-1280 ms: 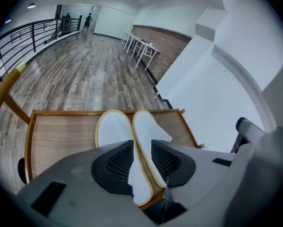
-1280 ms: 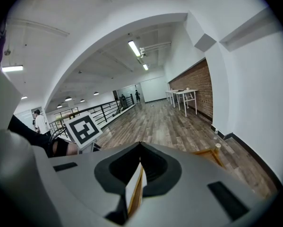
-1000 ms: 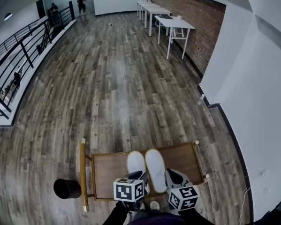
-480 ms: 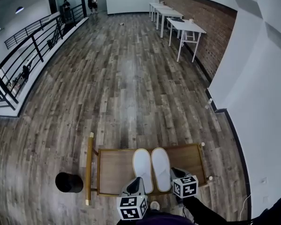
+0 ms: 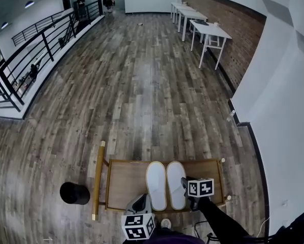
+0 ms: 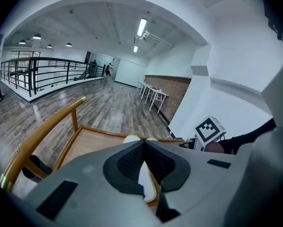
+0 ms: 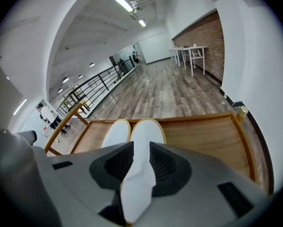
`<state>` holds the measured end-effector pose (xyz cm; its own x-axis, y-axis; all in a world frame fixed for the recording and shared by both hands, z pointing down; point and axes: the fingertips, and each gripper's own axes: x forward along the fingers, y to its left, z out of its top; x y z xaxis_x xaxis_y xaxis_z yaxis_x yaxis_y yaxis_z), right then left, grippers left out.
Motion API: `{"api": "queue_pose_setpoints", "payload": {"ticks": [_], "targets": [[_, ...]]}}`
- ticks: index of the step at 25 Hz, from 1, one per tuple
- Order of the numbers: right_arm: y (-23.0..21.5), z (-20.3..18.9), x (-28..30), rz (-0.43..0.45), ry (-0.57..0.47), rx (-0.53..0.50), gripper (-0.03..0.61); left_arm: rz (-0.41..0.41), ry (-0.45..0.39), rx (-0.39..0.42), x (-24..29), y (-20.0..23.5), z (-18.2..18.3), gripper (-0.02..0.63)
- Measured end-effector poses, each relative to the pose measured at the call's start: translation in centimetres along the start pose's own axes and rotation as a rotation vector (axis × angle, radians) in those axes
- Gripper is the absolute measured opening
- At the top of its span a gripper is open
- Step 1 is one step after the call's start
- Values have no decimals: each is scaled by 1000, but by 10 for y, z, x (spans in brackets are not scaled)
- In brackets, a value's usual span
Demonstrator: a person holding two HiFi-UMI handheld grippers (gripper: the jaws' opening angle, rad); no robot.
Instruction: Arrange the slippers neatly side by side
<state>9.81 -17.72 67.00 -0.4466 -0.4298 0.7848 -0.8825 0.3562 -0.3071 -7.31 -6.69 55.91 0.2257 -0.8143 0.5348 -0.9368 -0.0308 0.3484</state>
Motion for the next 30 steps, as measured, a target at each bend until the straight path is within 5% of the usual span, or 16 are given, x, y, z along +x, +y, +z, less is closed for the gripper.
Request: {"api": "queue_pose_setpoints", "payload": {"ticks": [7,23,30], "targets": [[-7,-20,26,13,177,62,84,42,11,-12,-8,14,-4,0],[-7,-27,34,-23,163,279,21,77,16,-15,-4,24,-5,0],[-4,-27,34,-29,183,233,21,85,12,-14,-4,27,-3,0]]}}
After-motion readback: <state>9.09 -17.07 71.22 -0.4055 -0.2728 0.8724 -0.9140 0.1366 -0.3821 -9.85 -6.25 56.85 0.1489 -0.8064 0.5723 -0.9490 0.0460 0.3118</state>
